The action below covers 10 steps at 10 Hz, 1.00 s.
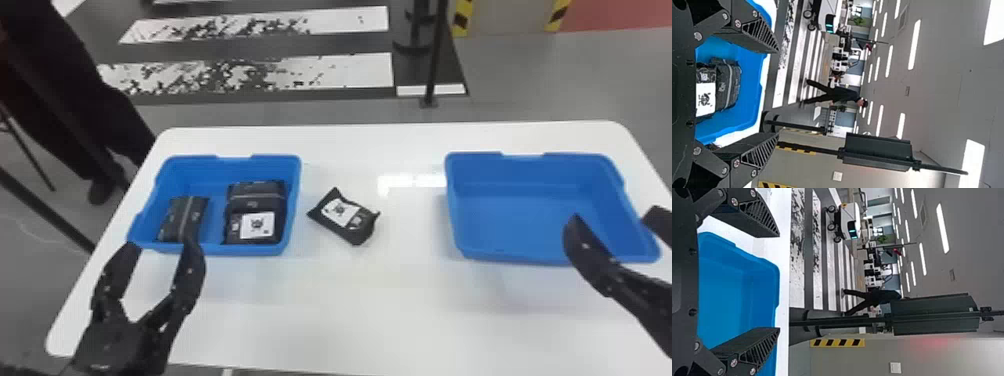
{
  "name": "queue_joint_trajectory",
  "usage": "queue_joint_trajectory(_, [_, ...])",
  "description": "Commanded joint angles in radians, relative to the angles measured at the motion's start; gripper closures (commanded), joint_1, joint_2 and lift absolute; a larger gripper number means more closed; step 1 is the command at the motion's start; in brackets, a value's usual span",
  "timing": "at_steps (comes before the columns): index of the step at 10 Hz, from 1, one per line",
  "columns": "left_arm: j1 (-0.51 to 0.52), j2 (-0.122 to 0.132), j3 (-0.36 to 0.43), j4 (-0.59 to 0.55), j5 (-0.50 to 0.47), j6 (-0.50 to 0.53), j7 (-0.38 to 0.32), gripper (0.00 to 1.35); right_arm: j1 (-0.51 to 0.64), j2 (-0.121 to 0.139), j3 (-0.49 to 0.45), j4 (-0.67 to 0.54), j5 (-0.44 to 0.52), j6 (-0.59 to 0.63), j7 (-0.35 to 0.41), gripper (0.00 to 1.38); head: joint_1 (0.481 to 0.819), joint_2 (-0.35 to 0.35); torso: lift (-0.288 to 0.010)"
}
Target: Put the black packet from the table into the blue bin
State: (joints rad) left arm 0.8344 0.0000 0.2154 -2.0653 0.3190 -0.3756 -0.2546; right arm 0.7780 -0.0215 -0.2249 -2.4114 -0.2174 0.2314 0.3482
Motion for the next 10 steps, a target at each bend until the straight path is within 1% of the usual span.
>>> queue_joint_trajectory(1, [0.0, -0.003, 0.0, 0.0, 0.0, 0.0, 0.0, 0.3, 0.0, 0.0, 0.0, 0.0, 0.0, -0.001, 0.0, 0.17, 0.695, 0.108, -0.11])
queue_joint_trajectory(7, [-0.005, -0.003, -0.004, 0.0, -0.008, 0.002, 0.0, 0.3, 0.0, -0.001, 0.002, 0.0, 0.0, -0.001, 0.0, 0.17, 0.695, 0.109, -0.11])
queue_joint_trajectory(9, [-0.049, 0.002, -0.024, 0.032, -0.02, 0.037, -0.009, 0.3, 0.0, 0.0, 0.002, 0.0, 0.0, -0.001, 0.0, 0.17, 0.695, 0.098, -0.11])
queue_joint_trajectory(10, [-0.083, 0.012, -0.04, 0.039, -0.032, 0.086, -0.009, 0.3, 0.0, 0.0, 0.002, 0.005, -0.004, 0.002, 0.0, 0.17, 0.695, 0.093, -0.11])
